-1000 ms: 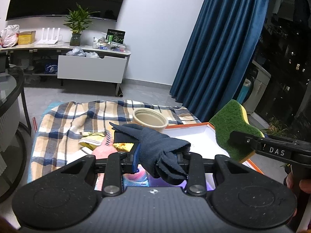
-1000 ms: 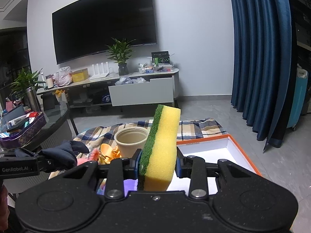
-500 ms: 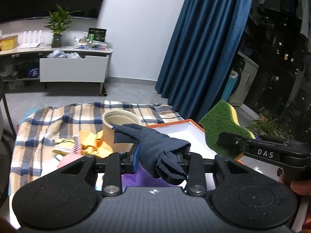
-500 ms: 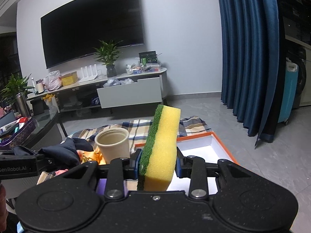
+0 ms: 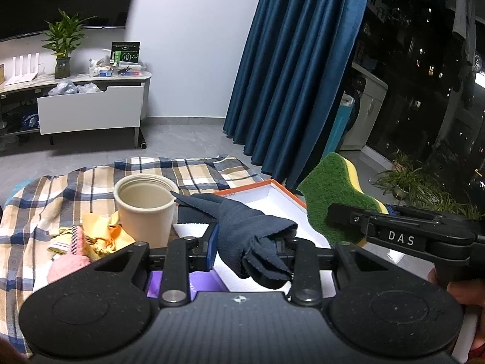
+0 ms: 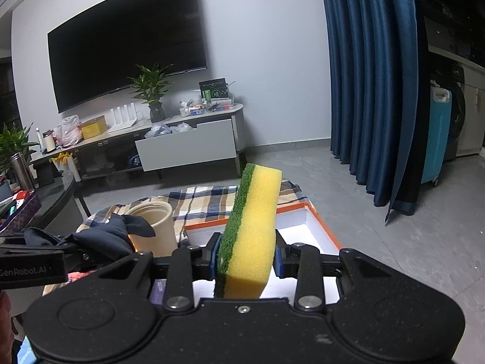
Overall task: Organize soft objects
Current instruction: 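Carry the glove and sponge in both grippers over the open white box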
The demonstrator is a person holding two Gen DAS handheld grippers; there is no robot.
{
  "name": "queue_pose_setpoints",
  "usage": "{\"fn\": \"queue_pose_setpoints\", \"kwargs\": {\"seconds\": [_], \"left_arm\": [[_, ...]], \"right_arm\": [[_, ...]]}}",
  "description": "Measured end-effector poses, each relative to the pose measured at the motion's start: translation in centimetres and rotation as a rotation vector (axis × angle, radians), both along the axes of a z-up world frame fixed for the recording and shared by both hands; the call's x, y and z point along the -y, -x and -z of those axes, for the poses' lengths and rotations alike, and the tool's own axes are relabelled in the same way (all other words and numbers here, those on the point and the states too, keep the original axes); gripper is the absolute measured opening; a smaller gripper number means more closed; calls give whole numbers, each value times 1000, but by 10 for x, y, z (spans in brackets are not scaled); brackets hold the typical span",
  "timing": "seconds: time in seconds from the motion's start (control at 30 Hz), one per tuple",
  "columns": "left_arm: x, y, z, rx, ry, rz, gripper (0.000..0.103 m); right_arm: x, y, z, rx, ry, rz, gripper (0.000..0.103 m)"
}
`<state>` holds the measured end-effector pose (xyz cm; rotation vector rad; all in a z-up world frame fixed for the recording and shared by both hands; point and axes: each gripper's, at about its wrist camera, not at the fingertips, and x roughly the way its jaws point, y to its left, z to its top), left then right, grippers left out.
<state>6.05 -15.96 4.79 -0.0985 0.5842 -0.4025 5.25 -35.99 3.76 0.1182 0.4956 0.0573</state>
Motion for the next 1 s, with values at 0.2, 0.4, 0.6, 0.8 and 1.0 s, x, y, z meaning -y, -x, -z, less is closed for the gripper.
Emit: {"fn": "queue_pose_setpoints", "kwargs": {"seconds": [0.2, 0.4, 0.6, 0.8, 1.0], "left_arm": [[11, -8, 2, -11, -18, 7, 34], [20, -16, 5, -24, -30, 14, 34], [28, -23, 10, -45, -31, 31, 34], [34, -32, 16, -71, -31, 36, 34], [43, -39, 18, -90, -43, 35, 34]], "right_arm": [[5, -6, 4, -11, -13, 9, 41], [9, -11, 6, -21, -12, 22, 41], [15, -18, 10, -32, -4, 33, 41], [22, -28, 17, -54, -6, 37, 41], [27, -43, 25, -80, 5, 38, 41]]}}
